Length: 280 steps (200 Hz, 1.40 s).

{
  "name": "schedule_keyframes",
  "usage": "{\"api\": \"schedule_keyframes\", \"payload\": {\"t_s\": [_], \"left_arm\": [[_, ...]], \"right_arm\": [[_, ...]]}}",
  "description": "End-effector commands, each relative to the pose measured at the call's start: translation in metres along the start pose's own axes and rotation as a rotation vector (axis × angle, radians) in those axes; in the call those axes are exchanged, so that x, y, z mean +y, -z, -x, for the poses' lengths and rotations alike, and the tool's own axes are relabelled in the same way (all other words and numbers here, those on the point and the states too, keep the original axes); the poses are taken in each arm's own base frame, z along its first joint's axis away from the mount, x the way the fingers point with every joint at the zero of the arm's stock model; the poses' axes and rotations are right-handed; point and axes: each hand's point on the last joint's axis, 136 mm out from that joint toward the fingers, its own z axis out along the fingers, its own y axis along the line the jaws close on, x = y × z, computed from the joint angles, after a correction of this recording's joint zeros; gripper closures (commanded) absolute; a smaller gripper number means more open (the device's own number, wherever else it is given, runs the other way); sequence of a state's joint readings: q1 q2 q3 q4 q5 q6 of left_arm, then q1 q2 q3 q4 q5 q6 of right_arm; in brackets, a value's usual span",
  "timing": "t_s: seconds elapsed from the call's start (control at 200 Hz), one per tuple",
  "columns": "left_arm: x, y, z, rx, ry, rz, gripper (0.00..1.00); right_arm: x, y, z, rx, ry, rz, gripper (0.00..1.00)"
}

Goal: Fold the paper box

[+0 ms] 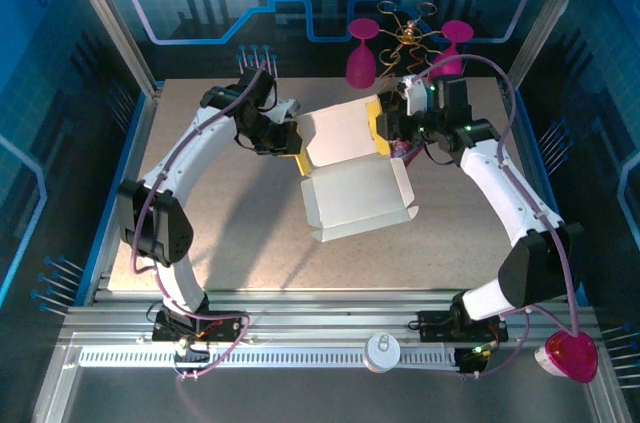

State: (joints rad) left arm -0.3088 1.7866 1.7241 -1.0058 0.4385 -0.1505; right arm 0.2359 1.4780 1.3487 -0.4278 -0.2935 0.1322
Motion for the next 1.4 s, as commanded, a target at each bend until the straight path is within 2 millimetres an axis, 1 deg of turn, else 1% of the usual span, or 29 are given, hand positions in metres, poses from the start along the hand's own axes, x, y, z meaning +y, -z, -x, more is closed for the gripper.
{"api": "schedule_keyframes", "payload": {"t_s": [0.0, 0.23, 0.39, 0.615, 0.685, 0.77, 0.891, 1.141, 1.191, 1.306, 1.396], "left_arm": [[-0.013, 0.015, 0.001, -0.042, -0.041, -0.028, 1.00], [-0.013, 0.015, 0.001, -0.040, -0.041, -0.026, 1.00], [-0.013, 0.015, 0.001, -0.042, -0.040, -0.025, 1.00], [-0.014, 0.016, 0.002, -0.045, -0.048, -0.024, 1.00], [-0.014, 0.016, 0.002, -0.045, -0.048, -0.024, 1.00], [-0.014, 0.017, 0.002, -0.044, -0.052, -0.020, 1.00], [-0.014, 0.017, 0.001, -0.043, -0.054, -0.020, 1.00], [-0.015, 0.019, 0.001, -0.048, -0.057, -0.020, 1.00], [-0.015, 0.019, 0.001, -0.048, -0.059, -0.021, 1.00], [-0.017, 0.019, 0.002, -0.052, -0.064, -0.020, 1.00], [-0.019, 0.020, 0.002, -0.053, -0.072, -0.020, 1.00]], "right_arm": [[-0.003, -0.004, 0.001, 0.018, 0.042, -0.053, 0.48], [-0.004, -0.008, 0.003, 0.020, 0.057, -0.069, 0.49], [0.002, -0.015, 0.000, 0.038, 0.061, -0.036, 0.49], [0.005, -0.026, -0.001, 0.065, 0.054, -0.001, 0.50], [0.007, -0.028, -0.001, 0.075, 0.055, 0.014, 0.53], [0.006, -0.030, 0.000, 0.079, 0.055, 0.016, 0.60], [0.005, -0.033, -0.001, 0.086, 0.054, 0.017, 0.65], [0.009, -0.042, -0.004, 0.115, 0.074, 0.013, 0.74], [0.009, -0.043, -0.005, 0.123, 0.085, -0.001, 0.75], [0.007, -0.048, -0.008, 0.138, 0.099, -0.034, 0.77], [0.005, -0.051, -0.010, 0.150, 0.108, -0.066, 0.81]]}}
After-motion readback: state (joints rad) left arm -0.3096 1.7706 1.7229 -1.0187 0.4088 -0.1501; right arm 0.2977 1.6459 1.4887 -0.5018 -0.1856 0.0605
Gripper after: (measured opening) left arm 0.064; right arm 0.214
